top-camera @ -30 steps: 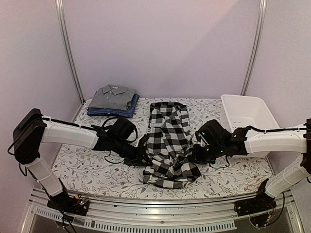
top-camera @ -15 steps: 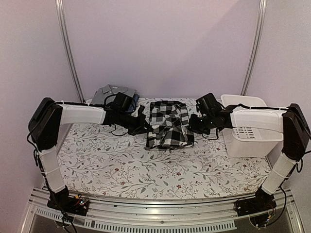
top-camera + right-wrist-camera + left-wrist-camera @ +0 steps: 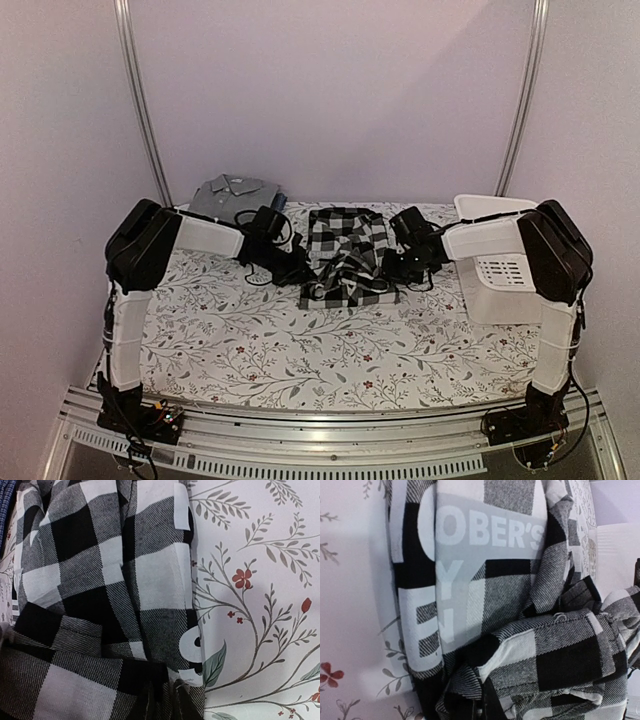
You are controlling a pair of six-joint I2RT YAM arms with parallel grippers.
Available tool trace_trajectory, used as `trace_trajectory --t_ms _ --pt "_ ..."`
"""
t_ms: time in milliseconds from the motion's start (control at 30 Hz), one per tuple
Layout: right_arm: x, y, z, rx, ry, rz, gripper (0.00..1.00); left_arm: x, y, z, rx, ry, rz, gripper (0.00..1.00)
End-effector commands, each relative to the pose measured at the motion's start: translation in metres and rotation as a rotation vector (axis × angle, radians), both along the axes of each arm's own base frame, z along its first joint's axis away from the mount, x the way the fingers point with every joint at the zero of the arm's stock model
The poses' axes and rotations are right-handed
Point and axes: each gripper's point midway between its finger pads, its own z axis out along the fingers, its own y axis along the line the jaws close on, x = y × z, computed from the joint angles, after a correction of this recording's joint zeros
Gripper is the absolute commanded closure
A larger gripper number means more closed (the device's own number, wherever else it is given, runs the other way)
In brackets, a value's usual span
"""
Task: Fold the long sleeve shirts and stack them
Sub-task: Move the rectangle-folded shirt to the center of the board, then fold the rectangle-folded shirt at the center of the board.
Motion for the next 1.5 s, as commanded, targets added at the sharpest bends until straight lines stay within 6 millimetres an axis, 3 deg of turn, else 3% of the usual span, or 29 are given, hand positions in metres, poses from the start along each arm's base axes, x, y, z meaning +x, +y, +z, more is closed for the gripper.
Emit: trace_trajectory --t_ms 0,133,267,333,533,700,767,867,1100,1233,1467 --pt "-0.016 0.007 -0.025 -0.009 0.051 0.054 0.87 -0.012 -0.001 -0.002 -0.015 0.006 -0.008 1.00" --pt "-0.047 0.012 -0.034 -0.018 0.083 0.083 0.87 -0.039 0.000 -0.001 -0.014 0.022 -0.020 1.00" --pt "-0.078 0.010 -0.029 -0.003 0.093 0.084 0.84 -0.075 0.007 0.004 -0.008 0.040 -0.023 1.00" --pt "-0.085 0.008 -0.016 0.025 0.079 0.076 0.79 -0.081 0.007 0.013 -0.019 0.004 -0.025 0.97" --pt "-0.083 0.000 0.021 0.022 0.008 0.067 0.63 -0.080 0.016 0.038 0.007 -0.063 -0.018 0.82" --pt "-0.081 -0.008 0.055 0.012 -0.072 0.070 0.53 -0.075 0.022 0.070 0.023 -0.141 -0.012 0.50" --pt "-0.084 -0.009 0.067 0.002 -0.112 0.090 0.47 -0.076 0.025 0.080 0.032 -0.170 -0.016 0.42" --pt "-0.094 -0.005 0.077 -0.012 -0.146 0.140 0.44 -0.084 0.032 0.088 0.049 -0.187 -0.027 0.41" --pt "-0.131 0.013 0.076 -0.070 -0.194 0.274 0.42 -0.134 0.040 0.075 0.096 -0.149 -0.077 0.43" --pt "-0.146 0.010 0.061 -0.103 -0.165 0.291 0.42 -0.160 0.035 0.062 0.106 -0.116 -0.105 0.43" --pt "-0.148 0.006 0.040 -0.114 -0.134 0.255 0.44 -0.167 0.015 0.046 0.102 -0.094 -0.132 0.45"
